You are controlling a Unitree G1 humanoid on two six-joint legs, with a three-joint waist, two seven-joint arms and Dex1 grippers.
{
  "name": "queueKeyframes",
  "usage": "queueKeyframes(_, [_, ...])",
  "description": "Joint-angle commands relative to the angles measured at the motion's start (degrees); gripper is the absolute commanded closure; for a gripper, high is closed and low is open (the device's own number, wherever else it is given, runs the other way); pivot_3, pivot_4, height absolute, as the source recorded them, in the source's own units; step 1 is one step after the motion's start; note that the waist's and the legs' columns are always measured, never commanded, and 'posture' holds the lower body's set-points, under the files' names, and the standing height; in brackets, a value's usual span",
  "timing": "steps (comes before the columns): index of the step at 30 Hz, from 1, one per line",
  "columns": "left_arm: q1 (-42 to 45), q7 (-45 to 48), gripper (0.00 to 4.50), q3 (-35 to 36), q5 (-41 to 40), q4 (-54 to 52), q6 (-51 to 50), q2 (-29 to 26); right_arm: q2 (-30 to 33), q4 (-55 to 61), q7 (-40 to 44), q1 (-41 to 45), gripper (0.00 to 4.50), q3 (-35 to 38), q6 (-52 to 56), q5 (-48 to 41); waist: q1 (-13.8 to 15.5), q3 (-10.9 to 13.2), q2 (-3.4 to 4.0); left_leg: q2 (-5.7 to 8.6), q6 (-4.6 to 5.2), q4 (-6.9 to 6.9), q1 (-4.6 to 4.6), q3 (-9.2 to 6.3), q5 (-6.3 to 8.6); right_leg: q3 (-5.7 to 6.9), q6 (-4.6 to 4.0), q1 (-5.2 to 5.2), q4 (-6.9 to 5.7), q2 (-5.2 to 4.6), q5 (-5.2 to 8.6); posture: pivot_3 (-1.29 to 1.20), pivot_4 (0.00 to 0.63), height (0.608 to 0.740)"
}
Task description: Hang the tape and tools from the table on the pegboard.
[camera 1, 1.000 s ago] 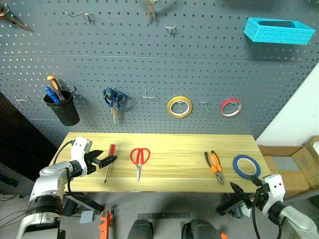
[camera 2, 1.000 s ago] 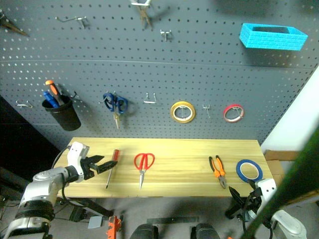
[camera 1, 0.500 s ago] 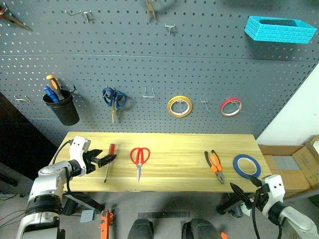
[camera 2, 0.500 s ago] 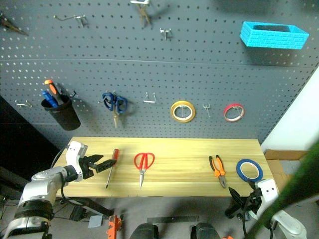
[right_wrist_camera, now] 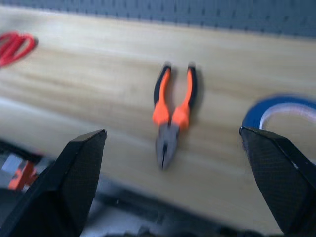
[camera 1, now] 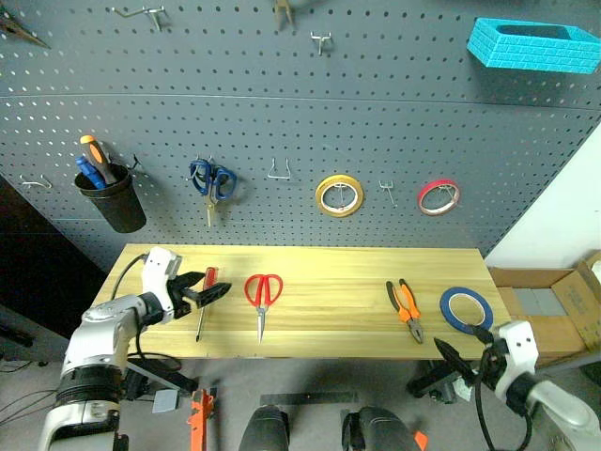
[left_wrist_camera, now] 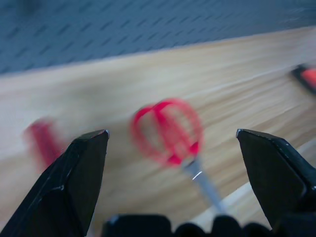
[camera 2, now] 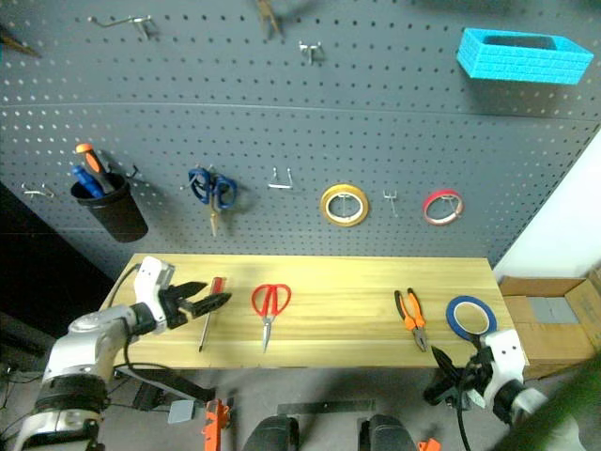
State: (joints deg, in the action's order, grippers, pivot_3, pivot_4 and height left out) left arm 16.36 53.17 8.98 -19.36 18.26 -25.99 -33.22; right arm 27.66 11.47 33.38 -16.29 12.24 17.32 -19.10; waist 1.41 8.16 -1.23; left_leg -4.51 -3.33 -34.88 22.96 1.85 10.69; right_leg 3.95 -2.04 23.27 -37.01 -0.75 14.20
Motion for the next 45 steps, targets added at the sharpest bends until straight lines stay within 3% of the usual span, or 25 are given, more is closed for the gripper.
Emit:
queueKeyframes(1, [0.90, 0.01, 0.06, -4.51, -1.40, -8.47, -2.38, 3.20, 3.48, 1.59, -1.64, 4.57, 0.00, 0.12, 4.68, 1.64, -0.01, 0.50, -0.15, 0.02, 0.02, -0.01, 0.00, 0.03, 0.00, -0.05, 0.02, -0.03, -0.01, -0.01, -0.01, 0.04, 0.161, 0.740])
queueKeyframes(7, [7.33, -0.35, 0.06, -15.99, 1.34, -13.26, -3.62, 11.41, 8.19, -6.89, -0.76, 14.12, 0.00, -0.63, 7.52, 4.22, 0.20, 1.87, -0.32, 0.02, 0.39, -0.01, 0.47, 0.09, -0.22, -0.07, 0.12, 0.10, -0.11, 0.24, 0.05, 0.01, 0.208, 0.740])
queueKeyframes(9, [9.92, -0.06, 0.06, -19.37, 2.49, -12.29, -2.94, 14.04, 9.21, -10.56, 0.20, 17.20, 0.00, -0.71, 9.29, 3.89, 0.04, 2.38, -0.39, 0.04, 0.45, -0.05, 0.62, 0.12, -0.19, -0.17, 0.57, 0.18, -0.09, 0.52, -0.17, 0.00, 0.232, 0.740])
queueKeyframes(18, [20.33, -1.01, 0.06, -31.39, 13.20, 4.73, 12.34, 26.13, 10.05, -25.53, 2.88, 30.52, 0.00, -0.61, 17.86, 2.41, -0.35, 5.99, -0.21, 0.06, 0.67, -0.20, 0.94, 0.22, -0.07, -0.42, 0.71, 0.48, -0.17, 0.64, -0.12, -0.05, 0.325, 0.740])
queueKeyframes(27, [27.05, -2.30, 0.06, -34.62, 19.82, 17.52, 23.63, 34.62, 8.81, -37.09, 1.46, 38.40, 0.00, -1.80, 20.29, 3.92, -1.32, 10.09, -0.18, 0.13, 0.70, -0.33, 1.49, 0.33, -0.07, -0.48, 0.96, 0.93, -0.25, 0.56, -0.09, -0.06, 0.406, 0.740])
queueKeyframes(39, [26.13, -2.34, 0.06, -34.57, 22.18, 16.79, 25.40, 35.38, 7.43, -51.08, 0.23, 44.31, 0.00, -2.87, 21.33, 5.86, -1.68, 12.16, -0.59, 0.12, 0.84, -0.78, 1.60, 0.54, 0.04, -0.61, 1.24, 1.07, -0.62, 0.43, 0.04, -0.04, 0.426, 0.740])
queueKeyframes(42, [26.34, -1.96, 0.00, -34.09, 21.91, 16.56, 25.14, 34.93, 7.51, -52.06, 1.30, 45.49, 0.59, -2.47, 22.05, 5.11, -1.67, 12.17, -0.60, 0.12, 0.91, -1.02, 1.60, 0.55, 0.10, -0.63, 1.30, 1.05, -0.77, 0.36, 0.01, -0.03, 0.414, 0.740])
queueKeyframes(45, [26.76, -1.91, 0.00, -33.75, 21.95, 17.00, 25.34, 34.89, 7.52, -52.55, 1.57, 45.72, 1.65, -3.12, 21.44, 5.80, -1.67, 12.17, -0.61, 0.13, 0.93, -1.07, 1.61, 0.54, 0.11, -0.66, 1.37, 1.05, -0.79, 0.36, -0.03, -0.03, 0.407, 0.740])
